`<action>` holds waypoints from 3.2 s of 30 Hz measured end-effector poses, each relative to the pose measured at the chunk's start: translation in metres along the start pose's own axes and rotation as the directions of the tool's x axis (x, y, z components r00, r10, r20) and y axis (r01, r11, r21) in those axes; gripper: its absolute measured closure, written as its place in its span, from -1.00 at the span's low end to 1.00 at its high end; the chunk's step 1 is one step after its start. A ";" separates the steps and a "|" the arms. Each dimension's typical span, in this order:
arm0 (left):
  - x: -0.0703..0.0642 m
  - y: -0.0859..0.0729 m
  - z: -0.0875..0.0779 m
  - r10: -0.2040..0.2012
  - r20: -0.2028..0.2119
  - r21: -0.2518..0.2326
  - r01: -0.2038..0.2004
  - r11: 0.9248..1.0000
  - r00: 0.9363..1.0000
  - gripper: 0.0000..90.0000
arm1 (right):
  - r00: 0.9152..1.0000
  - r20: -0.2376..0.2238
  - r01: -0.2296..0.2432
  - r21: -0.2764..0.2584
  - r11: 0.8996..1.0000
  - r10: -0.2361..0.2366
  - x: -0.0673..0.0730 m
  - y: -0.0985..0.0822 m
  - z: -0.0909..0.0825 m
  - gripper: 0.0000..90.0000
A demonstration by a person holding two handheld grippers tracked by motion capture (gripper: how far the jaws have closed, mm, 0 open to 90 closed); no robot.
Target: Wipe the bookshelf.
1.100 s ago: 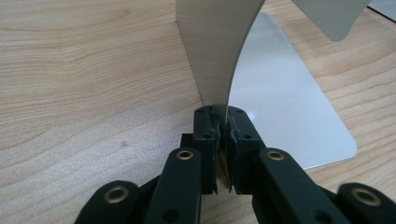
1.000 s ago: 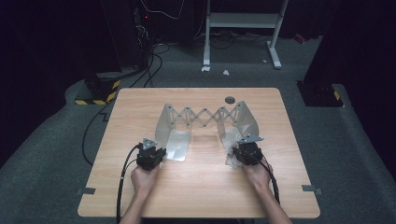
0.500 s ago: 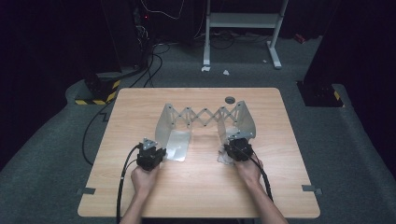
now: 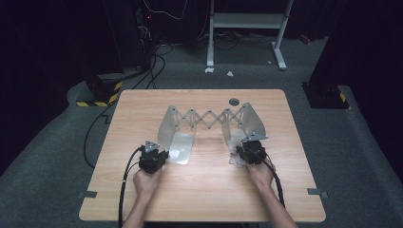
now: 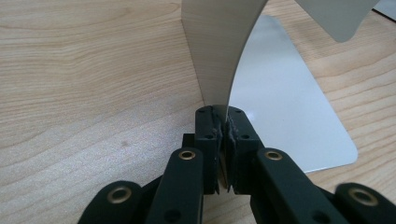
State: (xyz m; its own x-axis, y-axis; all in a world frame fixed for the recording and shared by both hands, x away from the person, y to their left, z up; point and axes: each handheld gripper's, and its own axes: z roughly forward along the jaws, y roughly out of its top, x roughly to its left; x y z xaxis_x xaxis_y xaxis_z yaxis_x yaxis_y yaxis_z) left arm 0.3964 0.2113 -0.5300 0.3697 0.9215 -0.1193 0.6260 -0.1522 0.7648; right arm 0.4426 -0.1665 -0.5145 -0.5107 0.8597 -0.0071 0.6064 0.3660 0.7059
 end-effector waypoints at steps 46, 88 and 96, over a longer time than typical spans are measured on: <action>0.000 0.000 0.000 -0.003 0.000 0.000 0.003 1.000 1.000 0.89 | 0.999 -0.012 -0.039 0.014 0.999 0.040 0.005 0.035 0.037 0.73; 0.000 0.000 0.000 0.000 -0.005 0.000 0.000 1.000 1.000 0.90 | 0.999 0.026 -0.022 0.063 0.998 0.020 -0.011 0.043 0.038 0.76; 0.000 0.000 0.000 0.000 -0.006 0.000 0.000 1.000 1.000 0.90 | 0.999 -0.009 -0.051 0.027 0.998 0.051 -0.004 0.046 0.048 0.76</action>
State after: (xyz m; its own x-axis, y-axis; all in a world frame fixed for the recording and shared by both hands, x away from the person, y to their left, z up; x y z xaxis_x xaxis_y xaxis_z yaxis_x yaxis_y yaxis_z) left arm 0.3967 0.2109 -0.5299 0.3658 0.9235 -0.1155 0.6263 -0.1525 0.7645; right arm 0.5019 -0.1365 -0.5157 -0.4843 0.8742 0.0356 0.6479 0.3310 0.6860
